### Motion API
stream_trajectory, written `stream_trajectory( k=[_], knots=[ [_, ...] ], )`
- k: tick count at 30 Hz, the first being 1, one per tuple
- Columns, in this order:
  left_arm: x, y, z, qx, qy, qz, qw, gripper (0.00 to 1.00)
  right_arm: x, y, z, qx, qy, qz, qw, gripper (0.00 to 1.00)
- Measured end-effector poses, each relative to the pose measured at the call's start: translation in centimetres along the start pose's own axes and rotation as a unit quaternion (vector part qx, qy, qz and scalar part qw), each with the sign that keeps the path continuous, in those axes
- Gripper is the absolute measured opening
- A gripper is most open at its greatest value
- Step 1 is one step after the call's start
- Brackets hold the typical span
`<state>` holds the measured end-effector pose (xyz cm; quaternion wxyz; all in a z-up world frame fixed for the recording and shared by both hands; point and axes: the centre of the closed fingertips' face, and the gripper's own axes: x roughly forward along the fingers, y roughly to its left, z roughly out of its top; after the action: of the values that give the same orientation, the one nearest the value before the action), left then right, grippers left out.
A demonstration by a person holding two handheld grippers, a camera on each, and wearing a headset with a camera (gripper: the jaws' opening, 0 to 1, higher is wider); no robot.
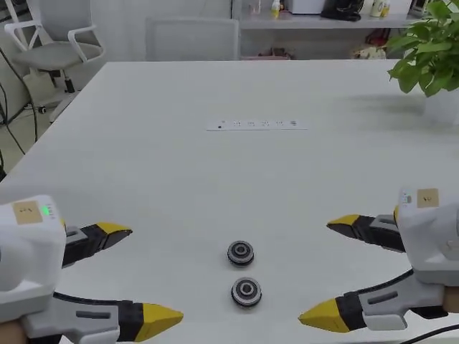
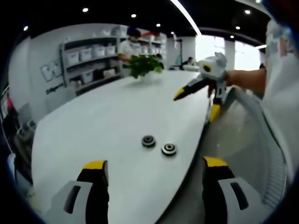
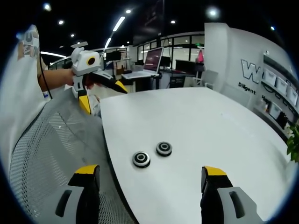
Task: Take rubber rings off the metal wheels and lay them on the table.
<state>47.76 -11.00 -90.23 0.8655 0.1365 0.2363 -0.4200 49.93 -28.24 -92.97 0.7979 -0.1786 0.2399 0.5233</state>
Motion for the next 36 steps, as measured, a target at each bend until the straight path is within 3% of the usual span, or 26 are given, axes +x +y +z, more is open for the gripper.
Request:
stream_trajectory(
  k=[22, 36],
  knots=[
    [2.8, 0.5, 0.3, 0.06, 0.033, -0.032, 0.9972, 0.78, 1.8, -1.0, 0.4, -0.021, 0.01, 0.033, 0.9992, 0.83],
    [5.0, 0.5, 0.7, 0.08, 0.036, -0.058, 0.9944, 0.76, 3.5, -1.4, 0.8, -0.036, 0.016, 0.057, 0.9976, 0.79]
  ],
)
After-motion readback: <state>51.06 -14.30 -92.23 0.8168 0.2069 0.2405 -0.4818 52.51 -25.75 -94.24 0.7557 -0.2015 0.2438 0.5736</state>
